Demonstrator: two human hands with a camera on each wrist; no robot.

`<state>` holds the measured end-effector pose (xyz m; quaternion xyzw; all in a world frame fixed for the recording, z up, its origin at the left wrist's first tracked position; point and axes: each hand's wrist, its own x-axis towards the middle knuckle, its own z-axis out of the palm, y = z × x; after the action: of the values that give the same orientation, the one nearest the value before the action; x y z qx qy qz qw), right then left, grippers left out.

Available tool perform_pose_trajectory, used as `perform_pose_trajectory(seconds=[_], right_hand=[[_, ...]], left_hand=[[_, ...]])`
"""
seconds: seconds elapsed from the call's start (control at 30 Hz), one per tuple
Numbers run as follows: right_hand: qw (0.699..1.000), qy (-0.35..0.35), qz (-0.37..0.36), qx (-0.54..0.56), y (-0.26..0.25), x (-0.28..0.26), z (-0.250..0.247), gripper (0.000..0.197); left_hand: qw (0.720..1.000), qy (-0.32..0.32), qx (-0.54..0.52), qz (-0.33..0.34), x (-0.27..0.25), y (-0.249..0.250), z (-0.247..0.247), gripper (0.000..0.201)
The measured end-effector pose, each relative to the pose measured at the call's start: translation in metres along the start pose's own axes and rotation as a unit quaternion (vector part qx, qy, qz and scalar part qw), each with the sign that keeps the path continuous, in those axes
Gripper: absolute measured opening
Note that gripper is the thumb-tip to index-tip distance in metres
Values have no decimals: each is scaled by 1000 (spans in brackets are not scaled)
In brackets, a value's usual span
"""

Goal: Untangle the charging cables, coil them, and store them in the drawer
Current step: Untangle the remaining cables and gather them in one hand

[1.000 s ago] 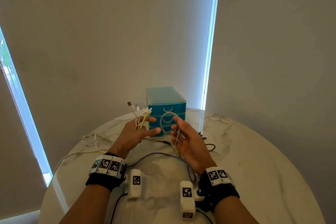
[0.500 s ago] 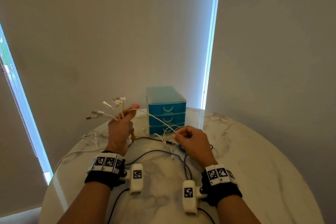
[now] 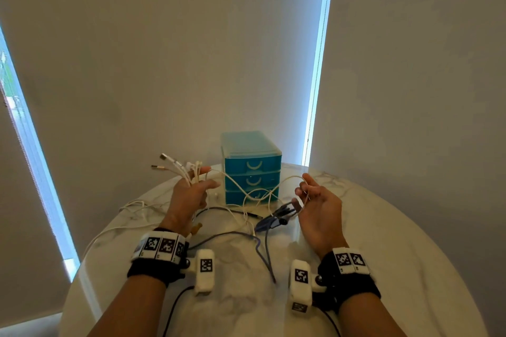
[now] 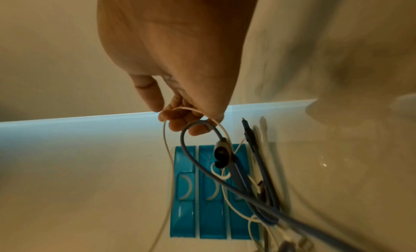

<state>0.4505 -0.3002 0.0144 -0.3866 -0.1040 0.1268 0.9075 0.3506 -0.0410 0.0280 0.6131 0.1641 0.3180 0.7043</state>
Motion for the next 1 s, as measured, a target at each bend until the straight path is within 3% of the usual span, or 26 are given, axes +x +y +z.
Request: perform_pose_trajectory(seconds=[0.17,0.3,0.4,0.47,0.57,0.67,0.87,1.0], right_hand=[[990,-60,-51,-117,15,-8,19,36],[978,-83,-57,-185,31,-12,27,39],[974,-78,-50,-205,35,-10,28,40],[982,-85,-31,-168,34,-11,30,39],[989,-97,-6,-108,31,-15,34,43],[986,-127,6,-111,30,-19,38,45],[969,-175,-6,-176,36,-20,42,46],[962,-163,-13,-220,42,-15,43,38]], left_hand=[[998,-59,5,38,-9,7,7,59],[990,-122,60,42,-13,8,8,66],[976,-200,87,4,-16,7,10,60],[967,-231,112,-8,-21,9,14,44],[953,-225,202,32,-32,16,20,23],[942,-243,219,74,-38,16,23,23],[936,-279,205,68,-39,17,21,25],[942,-235,227,72,-39,20,22,24]])
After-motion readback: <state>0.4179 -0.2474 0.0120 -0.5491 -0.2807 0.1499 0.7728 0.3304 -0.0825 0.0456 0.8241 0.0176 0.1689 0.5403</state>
